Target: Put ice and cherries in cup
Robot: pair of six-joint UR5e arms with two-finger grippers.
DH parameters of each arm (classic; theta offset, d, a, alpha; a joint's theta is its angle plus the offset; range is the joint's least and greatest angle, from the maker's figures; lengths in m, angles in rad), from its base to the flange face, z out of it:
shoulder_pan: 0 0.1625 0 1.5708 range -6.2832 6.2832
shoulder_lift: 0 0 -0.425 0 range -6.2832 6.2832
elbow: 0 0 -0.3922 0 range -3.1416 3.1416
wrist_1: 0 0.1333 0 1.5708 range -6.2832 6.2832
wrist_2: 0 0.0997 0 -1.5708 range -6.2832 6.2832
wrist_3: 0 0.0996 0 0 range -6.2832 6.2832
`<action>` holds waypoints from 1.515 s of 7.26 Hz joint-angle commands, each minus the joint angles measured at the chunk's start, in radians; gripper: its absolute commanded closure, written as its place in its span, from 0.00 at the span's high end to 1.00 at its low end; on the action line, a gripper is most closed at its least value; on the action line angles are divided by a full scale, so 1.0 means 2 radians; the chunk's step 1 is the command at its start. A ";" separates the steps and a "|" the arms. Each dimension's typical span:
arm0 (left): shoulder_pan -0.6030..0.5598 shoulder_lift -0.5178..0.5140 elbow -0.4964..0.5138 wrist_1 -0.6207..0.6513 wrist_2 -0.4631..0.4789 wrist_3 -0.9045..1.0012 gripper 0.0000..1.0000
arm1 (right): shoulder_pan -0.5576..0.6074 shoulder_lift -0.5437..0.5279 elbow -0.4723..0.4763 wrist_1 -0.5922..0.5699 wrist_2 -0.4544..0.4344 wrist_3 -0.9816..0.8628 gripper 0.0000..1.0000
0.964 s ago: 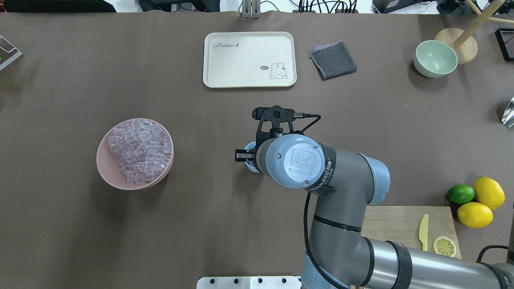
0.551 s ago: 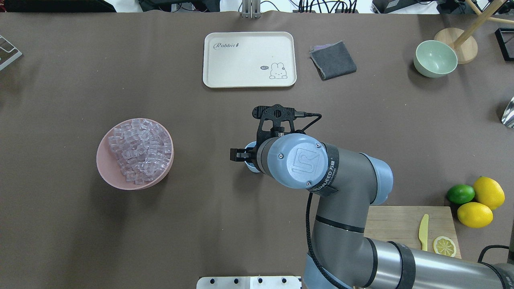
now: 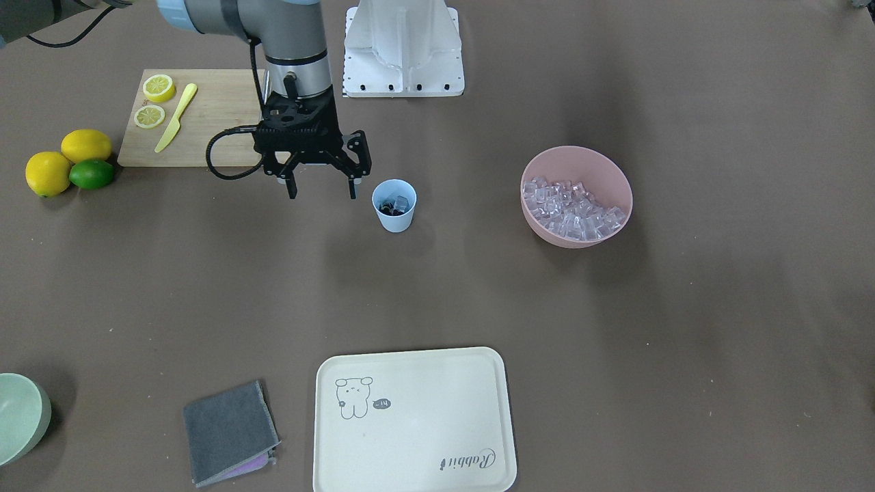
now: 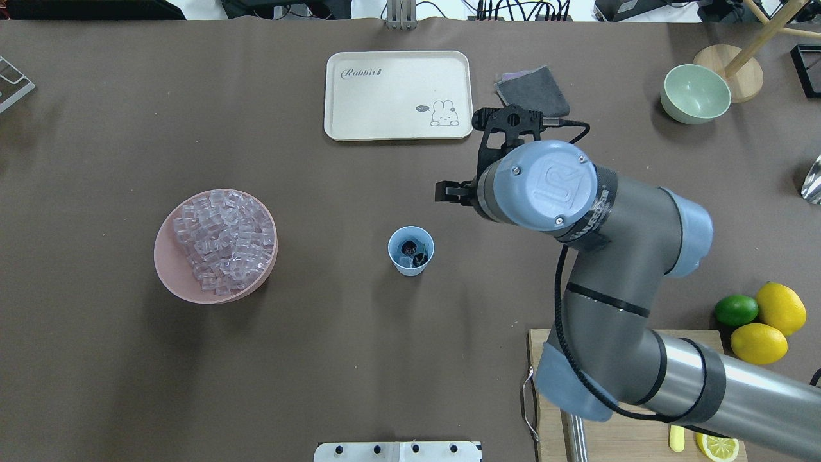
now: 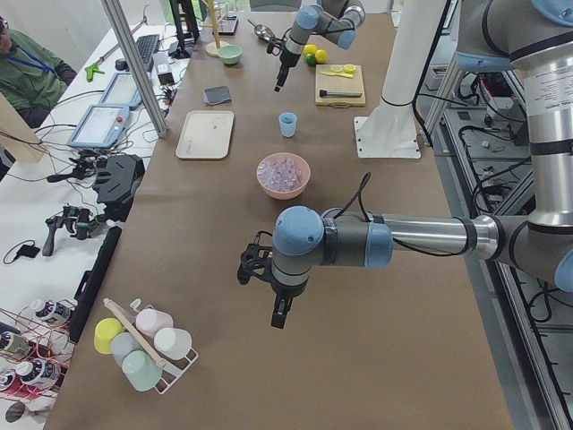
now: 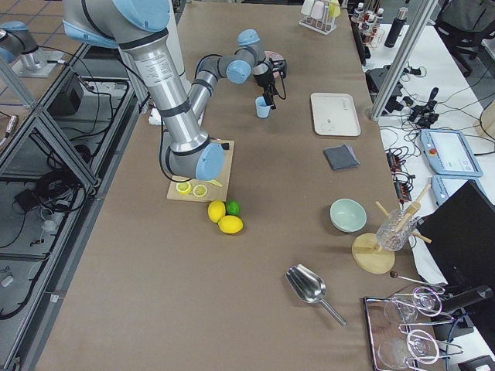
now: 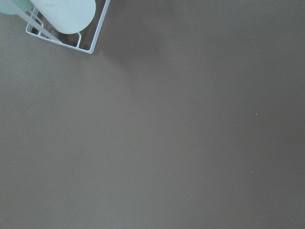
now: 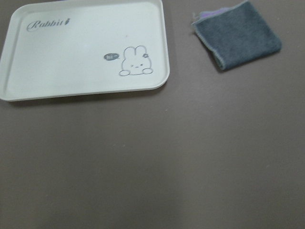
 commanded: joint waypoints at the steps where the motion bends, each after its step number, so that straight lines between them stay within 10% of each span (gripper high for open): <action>1: 0.001 0.004 0.000 -0.013 -0.001 -0.039 0.99 | 0.120 -0.060 0.039 -0.017 0.120 -0.116 1.00; 4: 0.001 0.005 0.013 -0.013 -0.005 -0.037 0.99 | 0.287 -0.237 0.090 -0.015 0.235 -0.406 1.00; 6: 0.001 0.005 0.015 -0.013 -0.005 -0.035 0.99 | 0.387 -0.332 0.047 -0.013 0.297 -0.416 1.00; 11: 0.012 0.008 0.014 -0.009 -0.023 -0.038 0.99 | 0.541 -0.377 -0.052 -0.013 0.362 -0.625 1.00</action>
